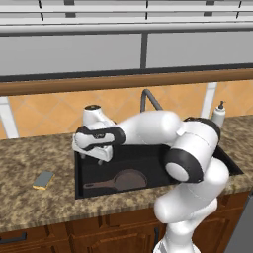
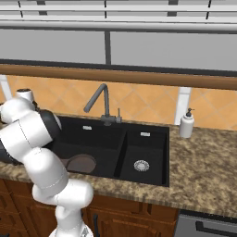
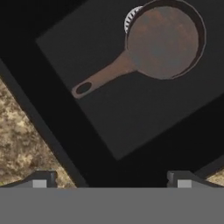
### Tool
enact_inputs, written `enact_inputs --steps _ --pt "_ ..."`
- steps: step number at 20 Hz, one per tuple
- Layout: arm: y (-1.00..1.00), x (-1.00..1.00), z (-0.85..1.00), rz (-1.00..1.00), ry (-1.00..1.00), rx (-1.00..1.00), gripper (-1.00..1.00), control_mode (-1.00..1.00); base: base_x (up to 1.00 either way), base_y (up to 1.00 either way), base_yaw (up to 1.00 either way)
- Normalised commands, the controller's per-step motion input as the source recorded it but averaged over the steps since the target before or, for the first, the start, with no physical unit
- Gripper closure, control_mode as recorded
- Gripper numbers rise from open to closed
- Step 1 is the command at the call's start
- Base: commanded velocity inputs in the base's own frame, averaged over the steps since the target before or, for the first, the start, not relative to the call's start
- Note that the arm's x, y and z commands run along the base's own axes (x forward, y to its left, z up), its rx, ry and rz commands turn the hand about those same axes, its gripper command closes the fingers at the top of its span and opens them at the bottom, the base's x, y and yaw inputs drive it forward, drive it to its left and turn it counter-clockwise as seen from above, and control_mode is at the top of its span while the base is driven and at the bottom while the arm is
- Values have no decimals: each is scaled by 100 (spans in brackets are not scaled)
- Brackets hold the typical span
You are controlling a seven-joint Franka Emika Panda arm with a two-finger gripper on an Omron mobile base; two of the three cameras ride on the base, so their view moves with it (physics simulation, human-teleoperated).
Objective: Pick the pan and sponge and place them into the sink. Then turn on the water.
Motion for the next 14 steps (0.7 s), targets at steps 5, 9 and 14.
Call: enact_inputs --steps 5,9,14 --pt "69 0 0 1 0 -2 -100 -100 0 0 0" --pt "66 0 0 4 1 -3 -100 -100 0 0 0" --pt "58 0 -6 4 0 -3 -100 -100 0 0 0"
